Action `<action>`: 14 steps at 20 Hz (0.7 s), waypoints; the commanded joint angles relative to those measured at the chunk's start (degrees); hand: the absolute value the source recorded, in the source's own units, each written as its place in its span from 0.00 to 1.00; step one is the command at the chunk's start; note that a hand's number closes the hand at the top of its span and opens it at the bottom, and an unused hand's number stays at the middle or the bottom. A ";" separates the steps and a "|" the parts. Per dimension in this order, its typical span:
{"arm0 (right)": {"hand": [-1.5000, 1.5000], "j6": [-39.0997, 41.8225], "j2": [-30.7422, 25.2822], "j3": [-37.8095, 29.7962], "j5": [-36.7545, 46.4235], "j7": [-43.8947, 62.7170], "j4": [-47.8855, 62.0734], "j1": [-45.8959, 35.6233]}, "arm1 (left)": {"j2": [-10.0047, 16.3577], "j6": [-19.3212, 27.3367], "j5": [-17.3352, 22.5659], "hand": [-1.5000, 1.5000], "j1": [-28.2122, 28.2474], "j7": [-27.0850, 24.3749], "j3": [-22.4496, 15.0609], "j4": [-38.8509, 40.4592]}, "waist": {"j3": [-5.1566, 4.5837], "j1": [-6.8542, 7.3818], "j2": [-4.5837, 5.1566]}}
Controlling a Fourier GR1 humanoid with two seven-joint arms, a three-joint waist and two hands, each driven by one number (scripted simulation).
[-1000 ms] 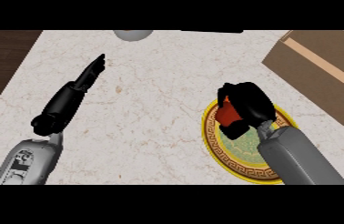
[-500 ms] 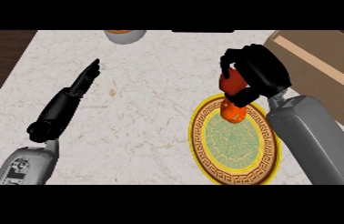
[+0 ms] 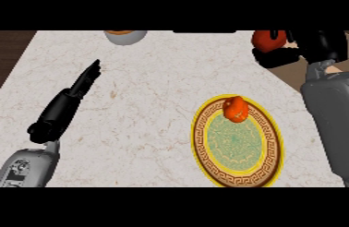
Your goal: Pick the bell pepper from the plate and place it in the cardboard box
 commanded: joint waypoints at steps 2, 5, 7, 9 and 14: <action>1.00 -1.86 -4.57 -9.12 -1.18 0.38 8.77 -5.37 | 0.44 -0.78 -0.30 0.50 -0.40 -1.12 1.02 0.78 | 0.01 0.36 0.26; 1.00 -3.82 -7.57 -12.59 -2.53 -5.21 15.83 -5.37 | 0.49 -1.88 0.53 0.50 -3.72 -0.99 2.50 3.85 | 0.02 0.05 0.39; 1.00 -6.69 -8.40 -13.99 -1.70 -8.19 23.29 -7.87 | 0.51 -2.68 0.61 0.50 -0.47 0.39 1.63 0.16 | 0.04 0.87 0.40; 1.00 -5.87 -13.26 -13.29 1.34 -11.23 29.37 -9.64 | -1.64 -0.32 -2.18 0.50 -2.33 -1.26 -0.30 1.58 | 0.05 1.39 0.83; 1.00 1.99 -17.07 -12.52 1.71 -13.76 40.23 -11.47 | -0.42 -2.44 -0.04 0.50 -0.86 1.72 0.89 -2.09 | 0.07 1.99 0.72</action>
